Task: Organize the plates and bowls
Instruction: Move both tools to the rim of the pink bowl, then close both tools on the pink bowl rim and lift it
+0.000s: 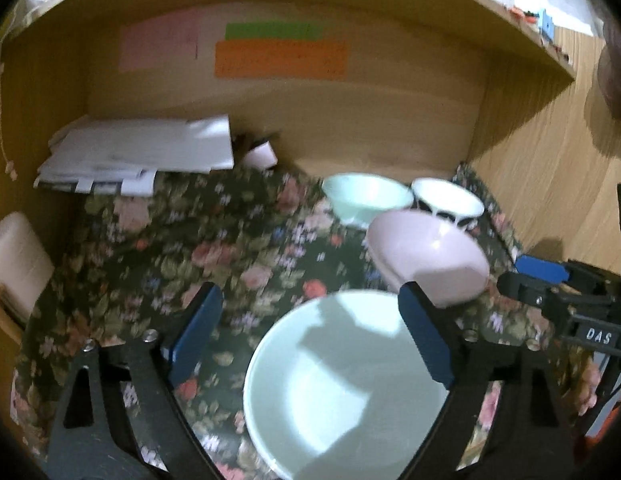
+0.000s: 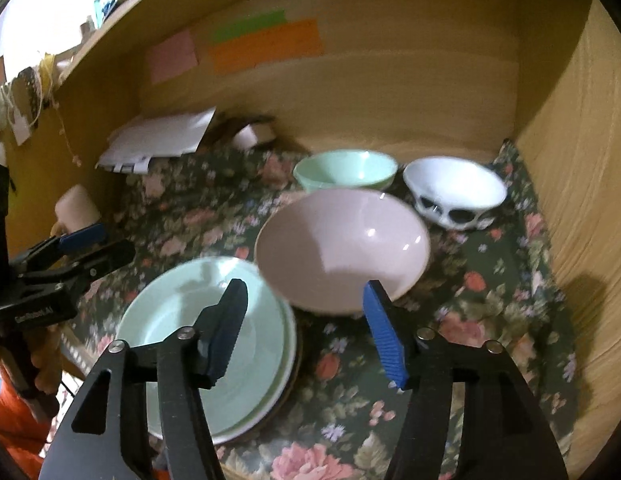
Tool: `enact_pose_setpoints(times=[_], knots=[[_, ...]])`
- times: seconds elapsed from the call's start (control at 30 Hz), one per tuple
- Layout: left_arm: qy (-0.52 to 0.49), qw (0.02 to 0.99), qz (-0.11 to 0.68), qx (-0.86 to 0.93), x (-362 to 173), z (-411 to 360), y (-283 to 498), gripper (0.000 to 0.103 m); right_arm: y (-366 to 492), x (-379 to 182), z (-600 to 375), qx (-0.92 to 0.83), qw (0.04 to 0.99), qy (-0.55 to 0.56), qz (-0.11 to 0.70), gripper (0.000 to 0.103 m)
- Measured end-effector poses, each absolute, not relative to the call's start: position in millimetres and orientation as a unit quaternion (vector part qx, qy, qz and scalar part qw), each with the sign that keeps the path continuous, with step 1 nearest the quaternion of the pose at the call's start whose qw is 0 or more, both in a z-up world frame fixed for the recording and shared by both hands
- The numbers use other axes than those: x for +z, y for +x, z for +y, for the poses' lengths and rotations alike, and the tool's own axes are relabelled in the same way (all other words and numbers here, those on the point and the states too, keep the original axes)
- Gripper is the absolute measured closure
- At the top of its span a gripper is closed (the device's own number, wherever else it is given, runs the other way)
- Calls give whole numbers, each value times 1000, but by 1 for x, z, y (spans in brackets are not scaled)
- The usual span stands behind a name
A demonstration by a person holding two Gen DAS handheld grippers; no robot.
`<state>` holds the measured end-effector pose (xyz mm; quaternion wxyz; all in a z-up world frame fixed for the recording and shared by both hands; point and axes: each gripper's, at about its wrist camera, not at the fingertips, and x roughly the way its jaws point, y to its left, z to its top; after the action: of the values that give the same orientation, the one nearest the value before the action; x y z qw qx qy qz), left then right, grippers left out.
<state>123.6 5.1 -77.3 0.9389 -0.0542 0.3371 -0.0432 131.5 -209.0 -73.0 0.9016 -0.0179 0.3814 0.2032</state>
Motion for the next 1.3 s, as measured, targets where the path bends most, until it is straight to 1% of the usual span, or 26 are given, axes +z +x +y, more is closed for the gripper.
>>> enact_pose_setpoints(times=[0.07,0.13,0.23,0.63,0.7,0.8,0.87,1.03,1.07,1.13,1.17,1.23,1.3], knots=[[-59,940,333,-45,-74,2,133,10,135,-70,-211,201,905,-15,375,43],[-64,940,333,-47,-74,-1,143,9,139,-67,-215,196,909,-8,367,35],[-71,937,338,-50,-76,-6,159,9,145,-65,-219,185,916,-10,356,30],[-66,915,393,-59,-105,-26,218,9,176,-78,-235,153,923,1,354,29],[-56,905,415,-73,-110,-31,226,9,182,-82,-238,149,922,4,357,29],[-43,903,422,-73,-116,-39,233,9,191,-90,-243,140,920,7,365,29],[-40,897,434,-80,-121,-43,237,12,196,-95,-245,134,918,10,372,29],[-38,880,465,-89,-134,-52,248,26,207,-108,-247,135,910,21,391,29],[-40,878,469,-88,-136,-52,250,27,209,-111,-248,136,909,24,394,30],[-43,873,479,-86,-140,-53,254,35,211,-115,-247,140,905,28,401,36],[-43,871,481,-84,-141,-54,256,37,212,-116,-247,142,903,28,405,38],[-43,866,491,-84,-145,-55,259,47,213,-120,-247,148,899,33,412,46],[-45,860,500,-88,-148,-56,261,54,214,-122,-247,153,896,37,416,50]])
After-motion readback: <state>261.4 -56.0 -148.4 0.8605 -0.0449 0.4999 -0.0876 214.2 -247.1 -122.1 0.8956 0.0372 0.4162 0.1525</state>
